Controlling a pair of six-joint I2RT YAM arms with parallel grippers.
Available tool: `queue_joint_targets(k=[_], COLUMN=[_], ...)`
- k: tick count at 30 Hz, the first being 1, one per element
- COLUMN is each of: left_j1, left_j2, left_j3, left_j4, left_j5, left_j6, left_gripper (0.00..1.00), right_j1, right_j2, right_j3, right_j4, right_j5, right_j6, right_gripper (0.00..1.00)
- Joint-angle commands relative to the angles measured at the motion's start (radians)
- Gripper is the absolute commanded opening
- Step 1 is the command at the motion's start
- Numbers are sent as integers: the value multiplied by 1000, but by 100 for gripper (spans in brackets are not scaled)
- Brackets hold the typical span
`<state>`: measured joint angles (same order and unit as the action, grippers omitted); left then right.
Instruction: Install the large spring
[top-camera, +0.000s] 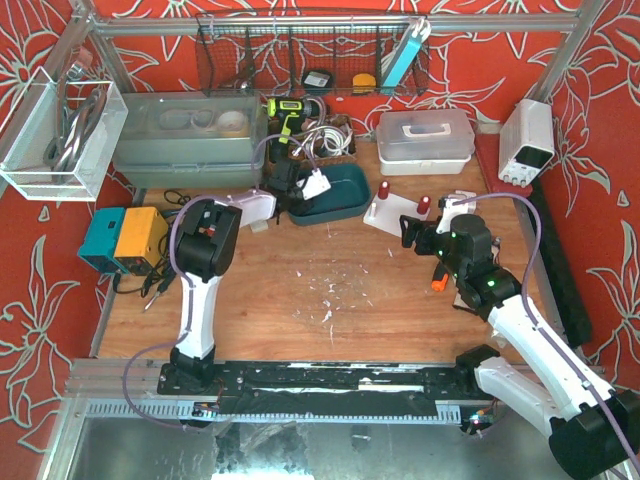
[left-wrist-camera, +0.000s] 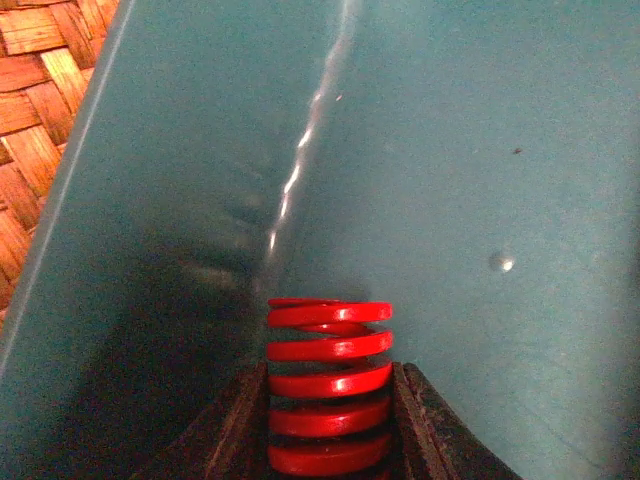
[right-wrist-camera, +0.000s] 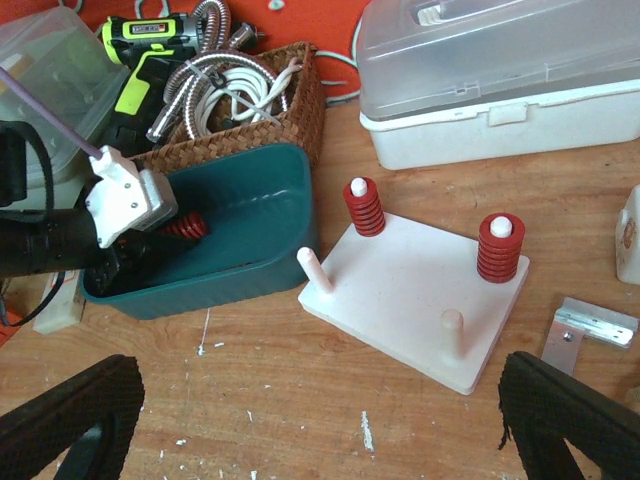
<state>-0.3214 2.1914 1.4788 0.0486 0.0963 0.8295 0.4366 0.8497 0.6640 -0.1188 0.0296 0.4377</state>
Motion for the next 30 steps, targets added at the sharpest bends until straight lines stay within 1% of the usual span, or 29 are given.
queue_joint_targets(k=[1,8,11,14,18,22,24,27,29,30], left_j1=[-7,-50,-76,-109,-172,-263,-308,-377,-434,-454], left_j2=[-116,-273,-339,-409,-510,-603,-646,-697,-724,-734], left_j3=[-58,-212,-265,-346,-474,-650,-725,-834,-899,-929], left_j4=[110,317,383,486,616,802,860,951,984,999], left_j5=[44,37,34,34,25,-44,-84,-135,-172,-193], left_j6=[-97,-225,-292,-356,-454,-527,-560,-608,-637,-660], left_gripper=[10,9,9,8,7,6,4,4,4,4], right_j1=[2,2,1,1,0,-2,-3,-4,-2,-2], right_j2=[10,4,2,-3,-18,-9,10,59,108,135], right_j3=[-7,-11,-8,0,15,40,64,96,125,143], right_j4=[14,18,13,3,-13,-36,-54,-54,-70,-89], right_j5=[16,5,9,3,-19,-57,-108,-257,-389,-442], right_j6=[9,24,27,23,18,39,48,51,62,63], right_gripper=[97,98,98,99,99,99,99,99,95,91])
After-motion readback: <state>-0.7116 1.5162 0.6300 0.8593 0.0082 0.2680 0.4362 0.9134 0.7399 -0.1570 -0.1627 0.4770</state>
